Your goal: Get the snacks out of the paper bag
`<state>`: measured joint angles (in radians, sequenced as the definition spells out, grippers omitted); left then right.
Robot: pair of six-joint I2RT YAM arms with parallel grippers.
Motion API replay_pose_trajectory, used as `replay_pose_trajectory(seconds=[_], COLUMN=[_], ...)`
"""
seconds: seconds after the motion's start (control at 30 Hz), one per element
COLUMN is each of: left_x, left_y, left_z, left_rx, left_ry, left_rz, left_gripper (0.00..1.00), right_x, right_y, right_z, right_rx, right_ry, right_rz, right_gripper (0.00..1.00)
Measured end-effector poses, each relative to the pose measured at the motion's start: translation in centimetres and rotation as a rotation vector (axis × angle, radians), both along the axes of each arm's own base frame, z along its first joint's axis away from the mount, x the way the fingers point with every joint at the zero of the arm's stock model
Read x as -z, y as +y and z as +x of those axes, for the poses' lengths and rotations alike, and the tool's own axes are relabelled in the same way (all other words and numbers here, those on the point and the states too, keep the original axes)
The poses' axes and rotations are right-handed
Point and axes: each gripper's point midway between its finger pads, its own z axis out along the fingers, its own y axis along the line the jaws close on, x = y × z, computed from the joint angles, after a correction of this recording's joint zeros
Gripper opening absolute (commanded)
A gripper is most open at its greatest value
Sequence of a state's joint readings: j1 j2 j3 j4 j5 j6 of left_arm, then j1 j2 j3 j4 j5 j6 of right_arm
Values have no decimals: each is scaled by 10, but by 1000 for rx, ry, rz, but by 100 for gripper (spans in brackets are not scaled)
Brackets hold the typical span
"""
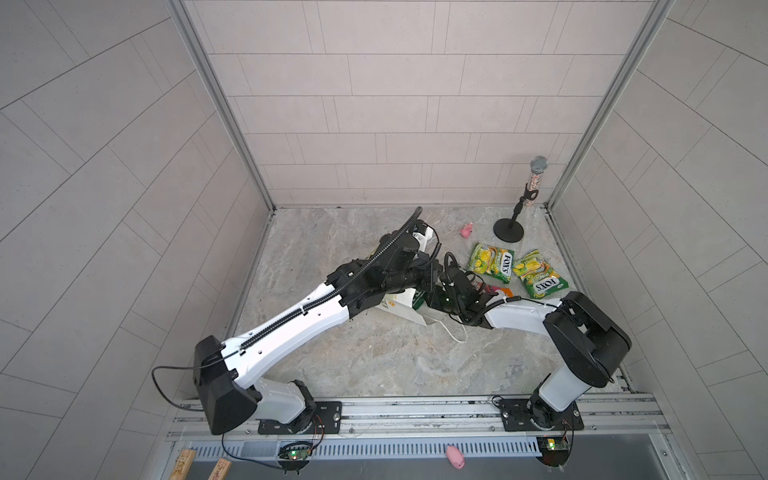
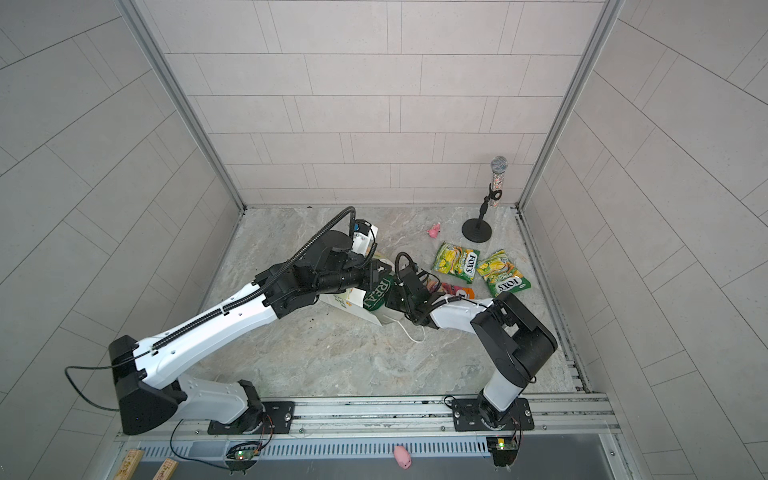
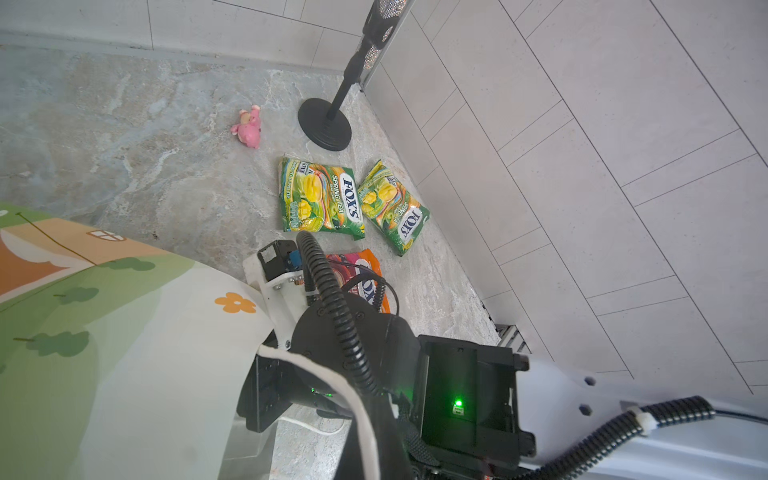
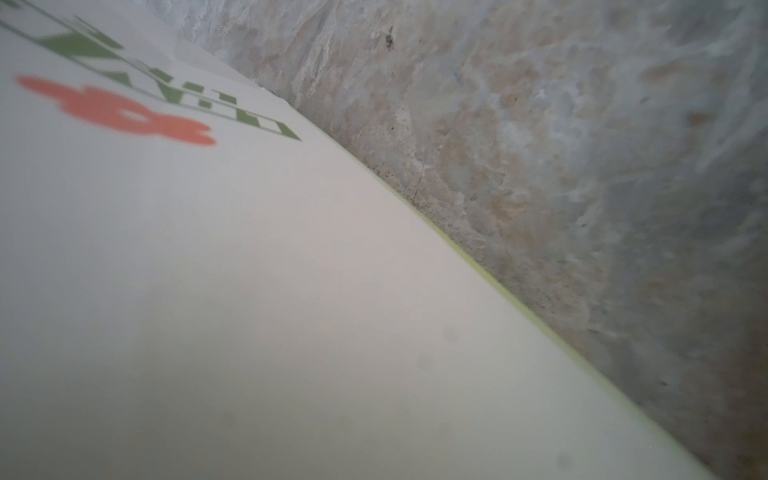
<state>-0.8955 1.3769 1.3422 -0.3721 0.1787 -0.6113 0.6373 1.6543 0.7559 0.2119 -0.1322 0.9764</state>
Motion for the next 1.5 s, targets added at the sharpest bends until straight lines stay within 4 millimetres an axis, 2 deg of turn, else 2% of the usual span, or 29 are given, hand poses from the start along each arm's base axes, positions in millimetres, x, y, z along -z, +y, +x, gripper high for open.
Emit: replay_pose_trajectory(seconds=[0.27,0.37,0.47,0.53,0.57,0.77,0.87,1.1,1.5], left_x=[-2,-1,-1,-1,-1,0,-1,-8,-6], left_y=[-2,-3,-3,-2,-2,1,5,15,19], left_z=[2,3,3,3,3,6,6,5,6], left_rx=[-6,-7,-8,-11,-13,-24,-32,-52,-61], left_ry=[-1,2,3,2,0,-15,-25,-58,-64], left_rz=[-15,-15,-15,-13,-12,3,17,33,53], left_gripper=[0,0,0,0,0,0,0,0,0], right_x=[8,10,12,12,11,5,-12,-77,-131], right_y=[12,16,18,19,19,20,18,11,-1], right_z=[6,10,14,14,14,13,11,4,-7], right_rx=[13,23,30,34,34,18,2,-31,-79], right_ry=[5,3,2,4,2,-12,-42,-167,-272], right_rz=[55,71,82,86,89,86,86,112,158], right_gripper=[36,33,24,5,0,0,0,0,0])
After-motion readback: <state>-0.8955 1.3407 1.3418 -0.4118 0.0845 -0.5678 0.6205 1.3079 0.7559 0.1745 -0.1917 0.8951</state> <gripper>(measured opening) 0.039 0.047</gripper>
